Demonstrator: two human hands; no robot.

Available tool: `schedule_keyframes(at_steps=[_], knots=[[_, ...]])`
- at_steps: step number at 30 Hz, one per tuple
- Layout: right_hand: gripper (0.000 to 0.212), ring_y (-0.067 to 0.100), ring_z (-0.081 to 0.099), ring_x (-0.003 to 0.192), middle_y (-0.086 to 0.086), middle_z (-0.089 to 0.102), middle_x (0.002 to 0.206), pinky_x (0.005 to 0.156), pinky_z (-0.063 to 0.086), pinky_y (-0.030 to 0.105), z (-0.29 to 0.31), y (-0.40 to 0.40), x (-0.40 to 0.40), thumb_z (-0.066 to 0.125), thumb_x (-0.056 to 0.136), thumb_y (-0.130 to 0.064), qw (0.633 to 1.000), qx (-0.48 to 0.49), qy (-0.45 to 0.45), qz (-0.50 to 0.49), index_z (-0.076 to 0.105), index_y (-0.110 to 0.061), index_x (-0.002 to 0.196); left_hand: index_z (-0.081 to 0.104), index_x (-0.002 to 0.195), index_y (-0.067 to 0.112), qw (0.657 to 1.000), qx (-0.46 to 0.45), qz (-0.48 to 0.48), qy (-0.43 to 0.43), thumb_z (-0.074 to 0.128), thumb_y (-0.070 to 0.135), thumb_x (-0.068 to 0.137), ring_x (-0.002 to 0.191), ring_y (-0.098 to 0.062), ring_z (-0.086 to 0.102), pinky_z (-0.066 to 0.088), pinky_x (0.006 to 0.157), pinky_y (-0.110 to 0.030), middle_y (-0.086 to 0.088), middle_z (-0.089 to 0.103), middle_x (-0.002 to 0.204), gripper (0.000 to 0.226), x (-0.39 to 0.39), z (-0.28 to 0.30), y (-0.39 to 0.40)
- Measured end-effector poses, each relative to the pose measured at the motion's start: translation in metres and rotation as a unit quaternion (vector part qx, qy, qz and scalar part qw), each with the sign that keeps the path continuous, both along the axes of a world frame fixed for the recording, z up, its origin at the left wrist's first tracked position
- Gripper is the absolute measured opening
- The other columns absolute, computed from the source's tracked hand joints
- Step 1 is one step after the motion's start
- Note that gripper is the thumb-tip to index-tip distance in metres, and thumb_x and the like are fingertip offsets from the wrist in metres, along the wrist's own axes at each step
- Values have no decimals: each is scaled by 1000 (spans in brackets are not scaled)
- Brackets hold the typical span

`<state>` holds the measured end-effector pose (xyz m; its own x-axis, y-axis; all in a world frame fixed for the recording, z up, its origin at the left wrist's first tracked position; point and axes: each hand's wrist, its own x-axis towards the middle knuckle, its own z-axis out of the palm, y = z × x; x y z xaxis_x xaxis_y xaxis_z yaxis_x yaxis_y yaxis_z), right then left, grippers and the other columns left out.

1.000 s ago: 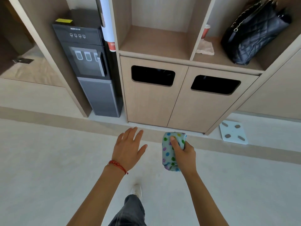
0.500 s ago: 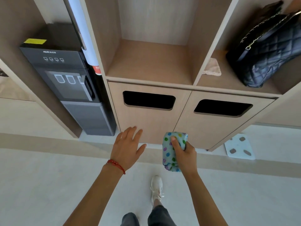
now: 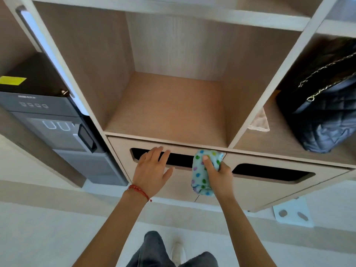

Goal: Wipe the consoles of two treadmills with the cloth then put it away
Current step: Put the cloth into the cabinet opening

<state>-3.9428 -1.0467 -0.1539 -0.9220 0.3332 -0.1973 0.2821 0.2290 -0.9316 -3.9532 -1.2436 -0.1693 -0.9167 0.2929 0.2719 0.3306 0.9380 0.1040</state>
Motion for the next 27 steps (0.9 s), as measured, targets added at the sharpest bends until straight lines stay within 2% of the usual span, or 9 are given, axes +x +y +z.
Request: schedule_keyframes(at_steps=[2,6,9,14,18,21,24,27], knots=[[25,2,59,65,-7,62,71,42,40,2,1,0,-21,60,88,-33,1000,1,5,6,61,-9,83,66,109,4,1000,12,-4,-18,38,41,84,99,-33,63,54,77,-45,-18,64,110,54,-20,1,0],[23,1,59,65,-9,62,72,44,42,4,1,-5,-62,59,88,-34,1000,9,12,9,61,-12,85,65,108,5,1000,13,-17,-22,38,42,83,96,-33,63,54,74,-44,-17,64,106,52,-63,-1,-3],[24,8,64,66,-5,65,72,52,49,15,-1,-11,-91,60,87,-36,1000,20,10,1,61,-13,81,65,108,5,999,10,-37,-28,37,41,82,95,-33,63,54,75,-43,-16,64,105,52,-95,-4,-8],[26,8,64,66,-7,65,70,58,53,21,-5,-21,-139,60,85,-41,999,48,-21,1,60,-18,73,65,108,7,998,3,-46,-47,36,43,83,95,-30,63,53,76,-42,-13,65,105,53,-138,-11,-18],[28,17,67,75,-1,67,75,73,57,35,-12,-23,-170,61,83,-45,996,78,-42,-15,61,-19,73,66,106,6,997,6,-50,-54,36,42,83,93,-30,64,53,75,-41,-13,65,103,52,-161,-17,-19],[34,20,66,76,3,68,76,73,57,39,-19,-23,-185,62,81,-48,992,111,-48,-18,62,-14,73,67,105,7,996,8,-53,-65,37,42,81,93,-30,63,54,75,-39,-14,65,104,51,-173,-23,-19],[38,20,65,75,2,66,77,72,57,38,-24,-22,-193,58,81,-53,986,152,-67,-17,62,-15,79,67,107,7,996,5,-55,-75,40,41,82,97,-31,63,53,78,-41,-15,64,107,50,-181,-29,-19],[43,23,63,75,4,65,78,72,55,37,-25,-23,-197,53,82,-57,967,239,-83,-28,62,-14,85,67,108,7,996,-2,-52,-77,42,42,83,97,-32,63,53,78,-42,-16,63,109,50,-186,-34,-19]])
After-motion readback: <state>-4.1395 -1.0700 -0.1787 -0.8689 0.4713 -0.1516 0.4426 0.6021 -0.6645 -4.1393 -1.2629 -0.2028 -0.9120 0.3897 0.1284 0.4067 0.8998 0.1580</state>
